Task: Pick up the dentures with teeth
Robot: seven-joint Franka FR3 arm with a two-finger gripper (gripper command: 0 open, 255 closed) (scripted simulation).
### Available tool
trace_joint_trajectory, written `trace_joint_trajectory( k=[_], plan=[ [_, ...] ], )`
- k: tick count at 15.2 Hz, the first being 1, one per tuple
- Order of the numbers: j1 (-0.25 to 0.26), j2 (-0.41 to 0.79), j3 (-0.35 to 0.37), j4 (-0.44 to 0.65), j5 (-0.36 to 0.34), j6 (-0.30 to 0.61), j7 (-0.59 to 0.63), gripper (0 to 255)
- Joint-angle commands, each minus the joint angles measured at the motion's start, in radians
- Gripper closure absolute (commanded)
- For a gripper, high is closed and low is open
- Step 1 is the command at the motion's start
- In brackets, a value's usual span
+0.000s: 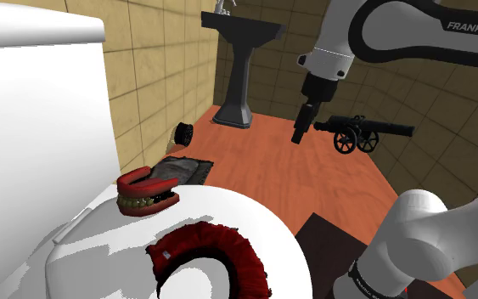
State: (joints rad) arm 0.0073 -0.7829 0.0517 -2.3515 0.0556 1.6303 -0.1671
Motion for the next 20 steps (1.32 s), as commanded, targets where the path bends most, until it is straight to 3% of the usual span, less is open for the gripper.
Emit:
trace_joint_trajectory(
  k=[1, 11, 16, 20],
  plan=[
    [0.000, 0.000, 0.000, 0.000, 0.000, 0.000, 0.000, 0],
    [0.030, 0.280, 0.243, 0.164, -0.031, 0.127, 0.201, 0],
    [0.029, 0.454, 0.363, 0.291, -0.108, 0.156, 0.320, 0],
    [0.034, 0.615, 0.454, 0.416, -0.208, 0.153, 0.429, 0]
  ],
)
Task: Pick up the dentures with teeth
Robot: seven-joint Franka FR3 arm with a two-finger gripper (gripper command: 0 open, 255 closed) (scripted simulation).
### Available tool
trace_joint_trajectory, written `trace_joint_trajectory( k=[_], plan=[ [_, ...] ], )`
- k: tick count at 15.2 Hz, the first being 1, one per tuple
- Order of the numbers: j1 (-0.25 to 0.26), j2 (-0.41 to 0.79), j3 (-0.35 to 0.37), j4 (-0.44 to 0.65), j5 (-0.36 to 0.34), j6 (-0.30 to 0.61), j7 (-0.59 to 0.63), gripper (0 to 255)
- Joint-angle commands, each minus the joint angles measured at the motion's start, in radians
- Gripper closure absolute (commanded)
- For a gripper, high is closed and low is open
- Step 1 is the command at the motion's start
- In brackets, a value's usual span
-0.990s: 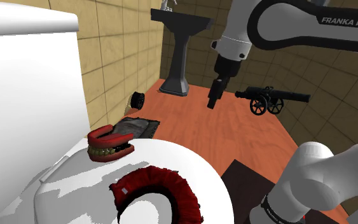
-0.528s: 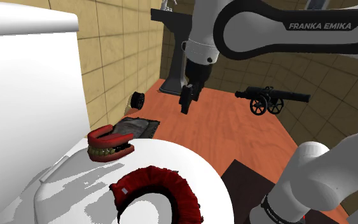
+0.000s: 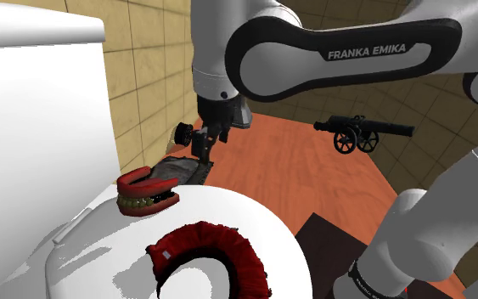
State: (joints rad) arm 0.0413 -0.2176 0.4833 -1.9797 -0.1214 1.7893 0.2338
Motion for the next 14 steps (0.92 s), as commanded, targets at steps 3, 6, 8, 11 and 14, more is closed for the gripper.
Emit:
trace_joint_trajectory(
  k=[3, 6, 8, 11, 14],
  plan=[
    [0.019, 0.186, 0.081, 0.154, -0.129, -0.030, 0.115, 0],
    [0.063, 0.334, 0.120, 0.280, -0.241, -0.075, 0.198, 0],
    [0.110, 0.437, 0.132, 0.375, -0.317, -0.115, 0.243, 0],
    [0.199, 0.592, 0.129, 0.535, -0.424, -0.186, 0.291, 0],
    [0.309, 0.750, 0.105, 0.725, -0.519, -0.266, 0.307, 0]
  ],
)
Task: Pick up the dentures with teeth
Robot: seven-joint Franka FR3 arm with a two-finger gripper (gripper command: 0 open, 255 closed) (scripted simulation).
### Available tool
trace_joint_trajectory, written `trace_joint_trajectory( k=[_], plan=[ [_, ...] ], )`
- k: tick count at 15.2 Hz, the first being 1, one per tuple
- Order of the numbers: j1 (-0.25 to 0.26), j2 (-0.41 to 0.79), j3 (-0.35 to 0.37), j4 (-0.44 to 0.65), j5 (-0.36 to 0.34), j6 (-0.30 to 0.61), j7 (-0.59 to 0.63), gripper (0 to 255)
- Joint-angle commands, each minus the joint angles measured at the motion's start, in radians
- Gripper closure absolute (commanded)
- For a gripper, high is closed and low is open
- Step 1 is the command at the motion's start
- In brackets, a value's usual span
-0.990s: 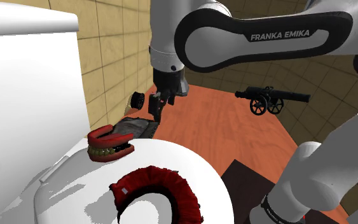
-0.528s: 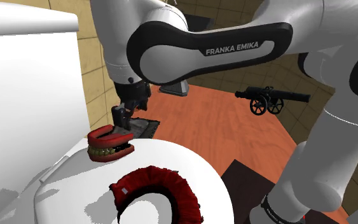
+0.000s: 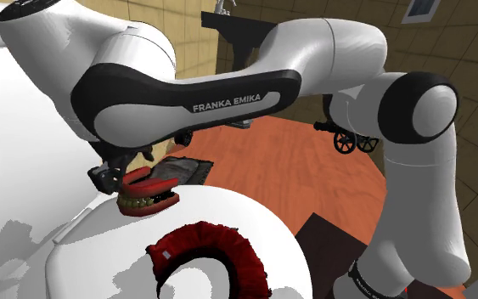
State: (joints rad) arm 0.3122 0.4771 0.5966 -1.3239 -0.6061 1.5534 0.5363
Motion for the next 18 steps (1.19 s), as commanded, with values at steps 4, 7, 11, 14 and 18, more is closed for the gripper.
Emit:
trace_joint_trajectory(
  k=[4, 7, 11, 14, 18],
  plan=[
    [0.082, 0.122, -0.026, 0.130, -0.069, -0.040, 0.011, 0],
    [0.072, 0.122, -0.026, 0.090, -0.070, -0.005, 0.028, 0],
    [0.065, 0.125, -0.027, 0.059, -0.072, 0.024, 0.041, 0],
    [0.065, 0.125, -0.027, 0.057, -0.072, 0.025, 0.042, 255],
    [0.068, 0.130, -0.028, 0.071, -0.074, 0.018, 0.038, 255]
  ],
)
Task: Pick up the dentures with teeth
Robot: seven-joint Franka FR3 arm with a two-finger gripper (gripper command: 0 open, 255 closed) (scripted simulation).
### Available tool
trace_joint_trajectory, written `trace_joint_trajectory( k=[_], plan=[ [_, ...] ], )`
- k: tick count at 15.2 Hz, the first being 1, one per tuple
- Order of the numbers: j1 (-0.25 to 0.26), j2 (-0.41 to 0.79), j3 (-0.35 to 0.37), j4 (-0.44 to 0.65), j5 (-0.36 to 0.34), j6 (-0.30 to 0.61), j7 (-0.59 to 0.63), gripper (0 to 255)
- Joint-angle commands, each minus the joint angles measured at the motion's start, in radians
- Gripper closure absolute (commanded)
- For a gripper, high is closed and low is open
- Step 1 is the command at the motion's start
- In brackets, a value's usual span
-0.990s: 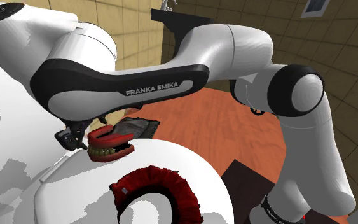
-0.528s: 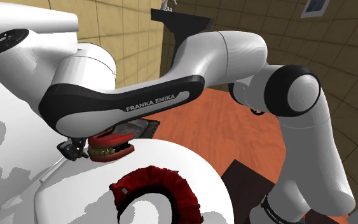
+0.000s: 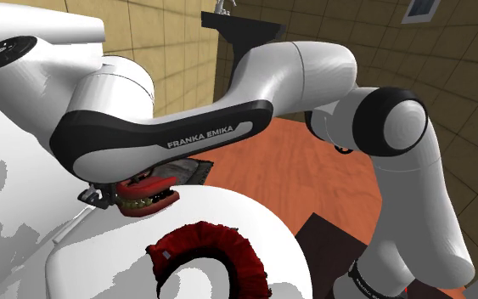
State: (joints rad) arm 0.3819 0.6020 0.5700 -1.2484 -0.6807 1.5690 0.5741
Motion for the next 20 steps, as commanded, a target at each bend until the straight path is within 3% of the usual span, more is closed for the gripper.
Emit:
trace_joint_trajectory(
  k=[1, 3, 20],
  plan=[
    [0.002, 0.008, -0.002, 0.002, 0.000, -0.001, -0.001, 255],
    [-0.005, 0.000, 0.000, -0.016, 0.002, 0.008, 0.003, 255],
    [0.059, 0.016, -0.005, 0.219, -0.004, -0.182, -0.084, 255]
  ],
)
